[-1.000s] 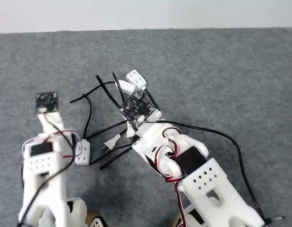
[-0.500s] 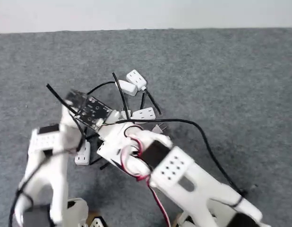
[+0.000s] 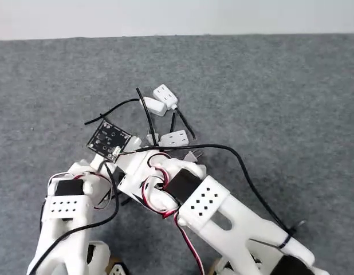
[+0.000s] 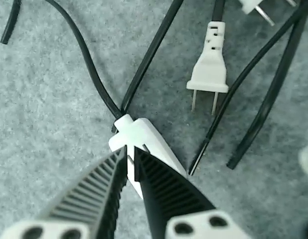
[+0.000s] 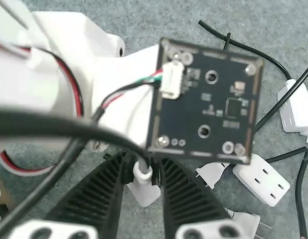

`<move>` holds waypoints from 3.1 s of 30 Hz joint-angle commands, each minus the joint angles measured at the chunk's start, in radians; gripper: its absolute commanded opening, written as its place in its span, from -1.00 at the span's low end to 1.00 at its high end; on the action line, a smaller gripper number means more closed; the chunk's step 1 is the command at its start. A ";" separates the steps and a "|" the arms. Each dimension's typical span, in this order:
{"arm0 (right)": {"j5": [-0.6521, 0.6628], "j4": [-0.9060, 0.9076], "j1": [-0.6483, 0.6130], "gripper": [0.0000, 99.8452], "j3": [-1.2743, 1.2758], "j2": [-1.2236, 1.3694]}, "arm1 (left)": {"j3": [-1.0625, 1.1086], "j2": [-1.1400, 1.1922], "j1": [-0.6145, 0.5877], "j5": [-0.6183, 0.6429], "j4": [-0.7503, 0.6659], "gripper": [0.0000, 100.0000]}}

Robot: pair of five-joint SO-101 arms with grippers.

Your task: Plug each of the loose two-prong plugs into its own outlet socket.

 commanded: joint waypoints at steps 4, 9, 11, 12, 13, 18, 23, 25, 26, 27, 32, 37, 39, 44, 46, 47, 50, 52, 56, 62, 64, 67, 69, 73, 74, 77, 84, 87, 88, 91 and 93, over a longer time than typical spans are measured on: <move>-0.068 -0.047 0.005 -0.98 -0.052 -0.018 | -0.013 -0.025 -0.110 0.222 -0.109 -0.98; -0.209 -0.268 0.019 -0.98 0.064 0.001 | -0.088 -0.017 -0.350 0.427 -0.193 -0.98; -0.226 -0.384 0.015 -0.98 0.117 0.025 | -0.104 -0.017 -0.400 0.485 -0.195 -0.98; -0.227 -0.433 0.012 -0.98 0.130 0.044 | -0.111 -0.017 -0.419 0.494 -0.195 -0.98; -0.227 -0.478 0.005 -0.98 0.133 0.068 | -0.117 -0.017 -0.434 0.499 -0.195 -0.98; -0.221 -0.618 -0.002 -0.98 0.089 0.225 | -0.130 -0.015 -0.486 0.557 -0.215 -0.98; -0.219 -0.627 -0.010 -0.98 -0.014 0.384 | -0.163 0.035 -0.491 0.562 -0.218 -0.98; -0.199 -0.627 -0.018 -0.98 -0.058 0.440 | -0.220 0.121 -0.491 0.562 -0.198 -0.98; -0.187 -0.625 -0.021 -0.98 -0.078 0.460 | -0.255 0.178 -0.491 0.563 -0.187 -0.98; -0.181 -0.625 -0.021 -0.98 -0.094 0.476 | -0.291 0.236 -0.493 0.563 -0.181 -0.98; -0.181 -0.618 -0.042 -0.98 -0.135 0.504 | -0.443 0.443 -0.496 0.563 -0.141 -0.98; -0.178 -0.618 -0.068 -0.98 -0.137 0.504 | -0.460 0.470 -0.496 0.562 -0.141 -0.98; -0.176 -0.616 -0.074 -0.98 -0.133 0.504 | -0.460 0.470 -0.496 0.562 -0.143 -0.98; -0.178 -0.616 -0.099 -0.98 -0.110 0.506 | -0.460 0.471 -0.497 0.562 -0.144 -0.98; -0.176 -0.618 -0.114 -0.98 -0.109 0.507 | -0.460 0.473 -0.497 0.562 -0.146 -0.98; -0.176 -0.618 -0.117 -0.98 -0.107 0.507 | -0.461 0.473 -0.497 0.562 -0.146 -0.98; -0.176 -0.618 -0.111 -0.98 -0.114 0.533 | -0.461 0.476 -0.497 0.562 -0.146 -0.98; -0.161 -0.621 -0.097 -0.98 -0.115 0.559 | -0.461 0.476 -0.508 0.562 -0.146 -0.98; -0.140 -0.621 -0.077 -0.98 -0.115 0.573 | -0.461 0.476 -0.511 0.562 -0.146 -0.98; -0.133 -0.627 -0.077 -0.98 -0.120 0.575 | -0.461 0.476 -0.508 0.560 -0.146 -0.98; -0.133 -0.625 -0.074 -0.98 -0.141 0.582 | -0.460 0.476 -0.508 0.560 -0.146 -0.98; -0.130 -0.627 -0.068 -0.98 -0.147 0.582 | -0.460 0.476 -0.506 0.559 -0.146 -0.98; -0.104 -0.627 -0.070 -0.98 -0.147 0.582 | -0.460 0.476 -0.506 0.559 -0.146 -0.98; -0.091 -0.628 -0.068 -0.98 -0.155 0.584 | -0.458 0.477 -0.506 0.557 -0.146 -0.98; -0.091 -0.628 -0.068 -0.98 -0.158 0.588 | -0.458 0.477 -0.506 0.557 -0.146 -0.98; -0.054 -0.627 -0.067 -0.98 -0.189 0.619 | -0.458 0.477 -0.506 0.557 -0.146 -0.98; -0.044 -0.559 -0.071 -0.98 -0.227 0.633 | -0.458 0.477 -0.506 0.557 -0.147 -0.98; -0.114 -0.443 -0.068 -0.98 -0.221 0.547 | -0.458 0.477 -0.505 0.555 -0.147 -0.98; -0.149 -0.401 -0.064 -0.98 -0.215 0.513 | -0.456 0.477 -0.505 0.555 -0.147 -0.98; -0.227 -0.288 -0.044 -0.98 -0.178 0.407 | -0.456 0.477 -0.505 0.555 -0.147 -0.98; -0.278 -0.191 -0.039 -0.98 -0.144 0.337 | -0.455 0.479 -0.505 0.555 -0.147 -0.98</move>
